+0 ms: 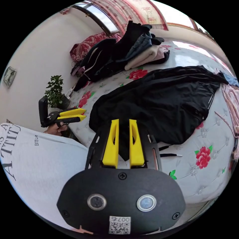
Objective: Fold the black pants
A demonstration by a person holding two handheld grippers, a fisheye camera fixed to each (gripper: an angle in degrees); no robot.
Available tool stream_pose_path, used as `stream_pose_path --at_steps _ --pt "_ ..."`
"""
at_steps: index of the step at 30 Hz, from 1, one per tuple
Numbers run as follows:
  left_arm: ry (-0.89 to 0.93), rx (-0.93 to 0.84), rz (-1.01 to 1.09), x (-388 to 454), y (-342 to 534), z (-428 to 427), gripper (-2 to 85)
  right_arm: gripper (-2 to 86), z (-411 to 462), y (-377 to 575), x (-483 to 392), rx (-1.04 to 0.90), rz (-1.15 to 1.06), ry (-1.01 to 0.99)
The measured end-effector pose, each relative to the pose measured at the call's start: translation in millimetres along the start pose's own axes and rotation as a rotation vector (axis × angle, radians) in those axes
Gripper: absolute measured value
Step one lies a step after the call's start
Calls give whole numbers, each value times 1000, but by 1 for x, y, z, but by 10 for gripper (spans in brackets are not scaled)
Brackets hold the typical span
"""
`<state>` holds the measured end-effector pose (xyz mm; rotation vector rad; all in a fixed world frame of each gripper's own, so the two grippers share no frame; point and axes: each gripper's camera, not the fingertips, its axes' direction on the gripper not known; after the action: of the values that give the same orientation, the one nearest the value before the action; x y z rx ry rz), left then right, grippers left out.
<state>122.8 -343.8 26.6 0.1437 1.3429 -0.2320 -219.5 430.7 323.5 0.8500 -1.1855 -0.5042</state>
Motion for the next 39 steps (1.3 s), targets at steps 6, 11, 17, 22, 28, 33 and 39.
stream_pose_path --at_steps 6,11,17,22,28,33,39 --pt "171 -338 486 110 -44 133 85 70 -50 55 55 103 279 129" --pt "193 -360 523 106 -39 141 38 69 -65 67 60 150 361 166" --pt "-401 -543 418 1 44 77 23 65 -47 73 76 133 446 139" --pt "-516 -464 -293 -150 115 -37 60 67 -17 59 86 99 449 100" --pt "-317 -121 -625 -142 178 -99 110 68 1 29 102 99 416 200" --pt "-282 -138 -743 -121 211 -84 111 69 21 -12 115 28 297 365" --pt "-336 -152 -830 -121 211 -81 112 64 97 -75 104 -150 -27 544"
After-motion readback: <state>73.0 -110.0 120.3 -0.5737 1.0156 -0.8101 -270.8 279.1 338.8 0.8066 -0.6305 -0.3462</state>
